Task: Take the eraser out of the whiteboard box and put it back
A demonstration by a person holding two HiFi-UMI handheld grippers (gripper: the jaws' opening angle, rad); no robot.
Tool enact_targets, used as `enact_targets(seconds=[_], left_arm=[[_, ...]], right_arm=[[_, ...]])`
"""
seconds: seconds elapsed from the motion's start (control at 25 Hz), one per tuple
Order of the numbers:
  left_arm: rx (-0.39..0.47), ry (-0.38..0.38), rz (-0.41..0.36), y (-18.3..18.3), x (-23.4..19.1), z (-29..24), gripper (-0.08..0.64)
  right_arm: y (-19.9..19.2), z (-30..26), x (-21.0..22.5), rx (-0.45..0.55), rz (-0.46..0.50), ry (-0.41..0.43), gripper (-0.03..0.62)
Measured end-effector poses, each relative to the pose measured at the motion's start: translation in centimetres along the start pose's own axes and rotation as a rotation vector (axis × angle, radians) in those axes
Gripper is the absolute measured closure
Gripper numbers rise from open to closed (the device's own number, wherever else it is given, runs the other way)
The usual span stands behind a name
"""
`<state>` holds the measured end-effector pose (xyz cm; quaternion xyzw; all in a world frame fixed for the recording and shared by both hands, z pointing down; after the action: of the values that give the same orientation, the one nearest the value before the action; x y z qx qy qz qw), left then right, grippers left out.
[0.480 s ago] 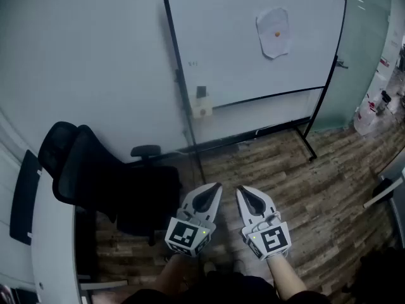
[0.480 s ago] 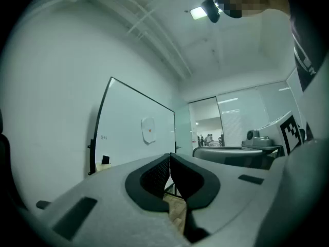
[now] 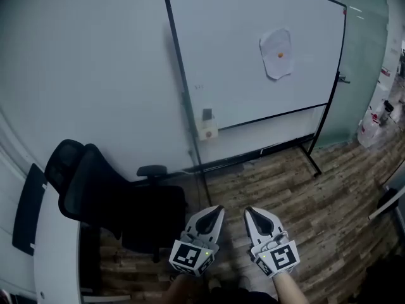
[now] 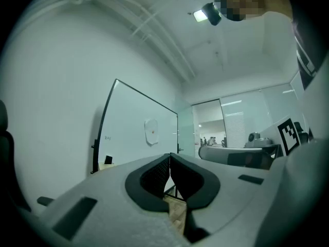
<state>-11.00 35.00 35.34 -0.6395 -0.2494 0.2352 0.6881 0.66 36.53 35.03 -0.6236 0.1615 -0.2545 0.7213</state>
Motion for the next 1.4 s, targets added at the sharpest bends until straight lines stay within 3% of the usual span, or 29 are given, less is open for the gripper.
enact_targets(seconds=[0.44, 1.0, 1.4], left_arm=[[-0.024, -0.005, 0.012, -1.0, 1.3, -1.0, 0.555], [-0.069, 0.014, 0.001, -2.9, 5.3, -6.5, 0.555], [-0.127, 0.081, -0.013, -5.0, 1.0, -8.7, 0.555]], right_arm=[[-0.6, 1.6, 1.7, -0.007, -0.019, -0.029, 0.589], [-0.8, 4.7, 7.8, 0.021, -0.071, -0.032, 0.589], [-4.0, 0.2, 10.4, -0.008, -0.148, 0.013, 0.589]])
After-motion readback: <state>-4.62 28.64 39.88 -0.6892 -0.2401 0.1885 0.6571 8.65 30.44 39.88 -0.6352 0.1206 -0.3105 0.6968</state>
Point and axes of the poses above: the fingertips, and each gripper's own axes: z backward along the fingers, x to its right, y out of its top, the point moved 4 cm from there along z, backward along the fingers, and after that the axes turned 3 degrees about -z, right-handed, at the moved point
